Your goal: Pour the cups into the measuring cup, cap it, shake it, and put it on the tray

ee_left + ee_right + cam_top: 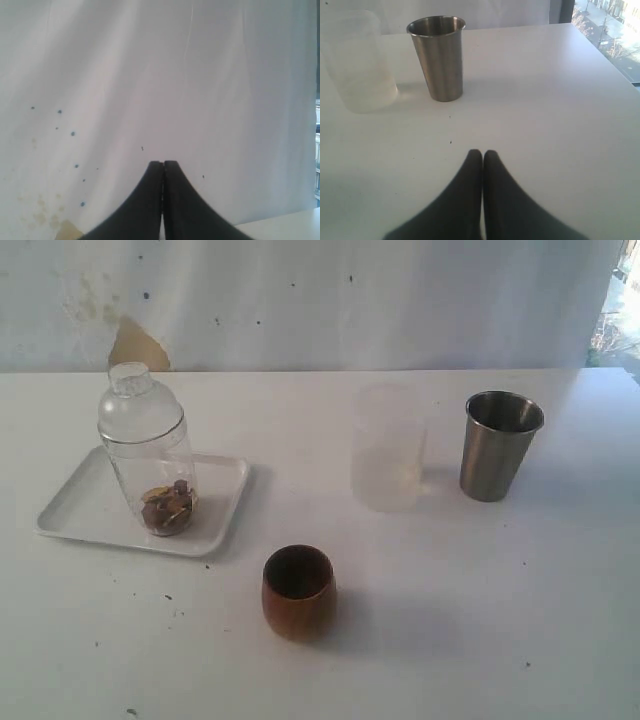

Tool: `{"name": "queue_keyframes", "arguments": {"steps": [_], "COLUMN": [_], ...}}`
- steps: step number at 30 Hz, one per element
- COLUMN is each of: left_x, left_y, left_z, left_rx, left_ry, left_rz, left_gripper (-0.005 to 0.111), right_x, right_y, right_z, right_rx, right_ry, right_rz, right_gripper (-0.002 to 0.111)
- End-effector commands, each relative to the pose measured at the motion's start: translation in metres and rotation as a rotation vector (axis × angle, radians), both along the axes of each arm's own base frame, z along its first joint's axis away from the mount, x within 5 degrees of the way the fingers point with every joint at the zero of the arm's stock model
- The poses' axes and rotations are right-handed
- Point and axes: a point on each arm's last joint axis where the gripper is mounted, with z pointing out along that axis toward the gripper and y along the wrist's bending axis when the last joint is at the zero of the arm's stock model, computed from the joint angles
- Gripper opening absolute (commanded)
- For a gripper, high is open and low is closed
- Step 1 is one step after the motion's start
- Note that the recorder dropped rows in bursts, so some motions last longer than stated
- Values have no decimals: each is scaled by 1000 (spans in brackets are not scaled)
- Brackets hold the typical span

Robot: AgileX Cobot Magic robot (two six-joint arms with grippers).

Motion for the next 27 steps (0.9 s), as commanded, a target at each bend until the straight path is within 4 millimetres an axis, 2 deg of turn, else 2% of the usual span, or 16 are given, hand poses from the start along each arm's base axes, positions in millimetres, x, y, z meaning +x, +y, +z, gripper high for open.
{"name": "queue_keyframes", "arguments": {"steps": [1,6,10,15,21,27], "left_x": [-41,-81,-111,-140,-131,-129], "left_y": [15,30,40,49,44,44], "left_z": [7,1,-11,-38,-62,-67], "left_rx": [3,74,69,27,-6,21], "left_ry": [38,101,47,-50,69,116], "left_rz": [18,45,53,53,16,21], "left_gripper": [1,1,1,1,1,1], "right_x": [0,0,0,0,0,0], "right_y": [-1,-1,-1,-1,-1,-1], "right_z": [-1,-1,-1,-1,-1,-1], "right_rx": [-7,-7,-7,-7,-7,-7], "right_ry": [-12,-12,-12,-12,-12,-12], "right_rz": [-6,-6,-6,-6,-6,-6], "right_gripper": [0,0,0,0,0,0]}}
